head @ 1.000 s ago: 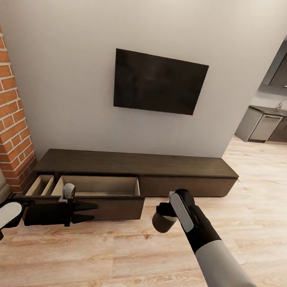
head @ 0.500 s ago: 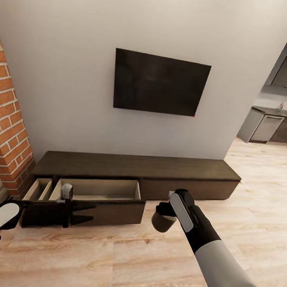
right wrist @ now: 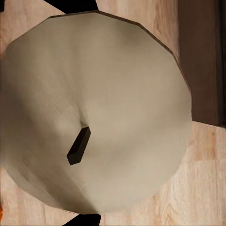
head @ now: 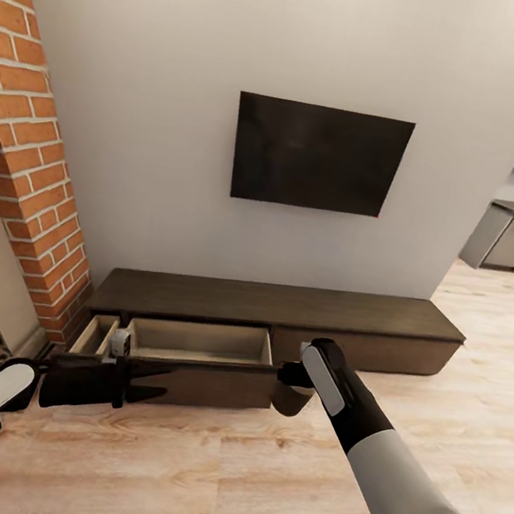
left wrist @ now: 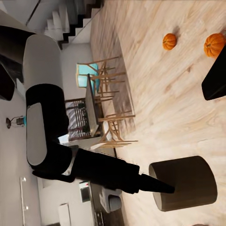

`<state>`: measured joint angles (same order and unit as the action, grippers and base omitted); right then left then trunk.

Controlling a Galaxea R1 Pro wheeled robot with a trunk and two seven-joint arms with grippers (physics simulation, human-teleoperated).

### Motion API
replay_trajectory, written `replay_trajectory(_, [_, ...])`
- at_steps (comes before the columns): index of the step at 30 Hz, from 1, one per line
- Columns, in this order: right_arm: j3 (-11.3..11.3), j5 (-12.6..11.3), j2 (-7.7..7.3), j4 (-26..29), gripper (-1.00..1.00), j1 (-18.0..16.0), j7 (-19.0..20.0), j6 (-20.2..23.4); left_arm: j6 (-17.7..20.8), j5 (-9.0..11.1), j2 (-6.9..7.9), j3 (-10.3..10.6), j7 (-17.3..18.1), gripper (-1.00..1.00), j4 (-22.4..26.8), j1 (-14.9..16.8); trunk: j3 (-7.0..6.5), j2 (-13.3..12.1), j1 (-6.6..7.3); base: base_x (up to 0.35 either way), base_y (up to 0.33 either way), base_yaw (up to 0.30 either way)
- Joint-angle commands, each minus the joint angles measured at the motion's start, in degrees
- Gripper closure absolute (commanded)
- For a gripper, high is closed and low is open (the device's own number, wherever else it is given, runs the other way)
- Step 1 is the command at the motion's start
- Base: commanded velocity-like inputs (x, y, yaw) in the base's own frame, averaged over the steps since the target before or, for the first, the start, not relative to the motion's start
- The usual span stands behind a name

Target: Place each of the two pumpkins and all three candles from the living room inside a cabinet in the living room (use any cabinet), then make sure every cabinet is closed, and position the cauldron so it is next to a table in the living room.

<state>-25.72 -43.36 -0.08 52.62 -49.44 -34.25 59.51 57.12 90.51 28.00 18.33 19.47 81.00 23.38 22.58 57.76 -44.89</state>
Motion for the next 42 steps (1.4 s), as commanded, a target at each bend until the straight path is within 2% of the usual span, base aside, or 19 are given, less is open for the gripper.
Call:
replay_trajectory(1, [-0.10, -0.60, 0.04, 0.06, 1.00, -0.04, -0.59, 0.04, 0.01, -0.33, 0.04, 0.10, 0.48, -1.00, -0.05, 0.09, 0.07, 0.05, 0.00, 0.006, 0.000, 0.278])
replay_trajectory(15, [-0.64, -0.10, 0.36, 0.53, 1.00, 0.08, 0.07, -0.79, 0.01, -0.33, 0.04, 0.11, 0.48, -1.00, 0.13, 0.08, 0.07, 0.05, 0.00, 0.114, 0.000, 0.064])
replay_trajectory(23, [-2.30, -0.35, 0.36, 1.58, 1.00, 0.28, 0.22, -2.26, 0.01, -0.33, 0.08, 0.05, 0.48, -1.00, 0.29, 0.08, 0.07, 0.05, 0.00, 0.007, 0.000, 0.000])
replay_trajectory(42, [-2.36, -0.58, 0.43, 1.60, 1.00, 0.31, -0.07, -2.30, 0.01, -0.41, 0.07, 0.04, 0.48, -1.00, 0.29, 0.08, 0.07, 0.05, 0.00, 0.124, 0.065, 0.000])
